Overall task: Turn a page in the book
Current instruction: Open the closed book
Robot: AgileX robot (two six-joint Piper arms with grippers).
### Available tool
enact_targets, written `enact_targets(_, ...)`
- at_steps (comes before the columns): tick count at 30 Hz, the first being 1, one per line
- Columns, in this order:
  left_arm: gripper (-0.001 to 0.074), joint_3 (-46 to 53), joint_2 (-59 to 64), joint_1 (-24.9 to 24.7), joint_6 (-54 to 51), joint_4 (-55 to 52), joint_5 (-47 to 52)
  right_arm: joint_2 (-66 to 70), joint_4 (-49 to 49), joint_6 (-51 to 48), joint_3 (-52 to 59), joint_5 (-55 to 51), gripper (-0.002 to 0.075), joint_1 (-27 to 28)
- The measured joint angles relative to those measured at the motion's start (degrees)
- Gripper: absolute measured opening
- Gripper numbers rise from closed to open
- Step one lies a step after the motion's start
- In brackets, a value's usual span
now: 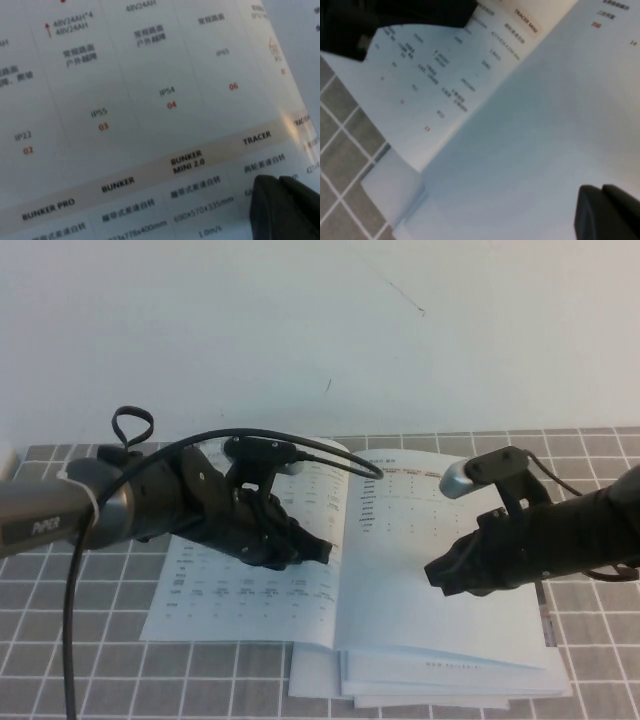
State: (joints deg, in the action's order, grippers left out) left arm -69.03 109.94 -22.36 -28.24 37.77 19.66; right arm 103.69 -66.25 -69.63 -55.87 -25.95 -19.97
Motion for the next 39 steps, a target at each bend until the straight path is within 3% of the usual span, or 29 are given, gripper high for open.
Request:
enact_targets(8, -0.0004, -0.09, 1.02, 0.0, 1.97, 0.27, 5.12, 5.99, 4.59, 0.71, -2.42, -0.41, -0.0003, -0.32)
enact_targets(16, -0.0004, 1.32, 1.02, -0.14, 5.38, 1.73, 5.51, 6.0, 19.88, 11.32, -2.54, -2.54, -0.0003, -0.32)
enact_targets(24, -0.0004, 6.3, 0.41, -4.33, 5.73, 5.78, 2.0, 5.43, 31.87, 22.92, -3.43, -4.68, -0.0003, -0.45)
enact_targets(32, -0.0004, 7.33, -0.49, -6.32, 5.73, 5.92, 0.41, 2.05, 35.53, 25.08, -3.07, -6.01, -0.0003, -0.34)
enact_targets(39, -0.0004, 7.44, -0.49, -6.39, 5.73, 5.92, 0.77, -3.81, 35.81, 34.82, -5.9, -9.97, 0.0008, 7.28)
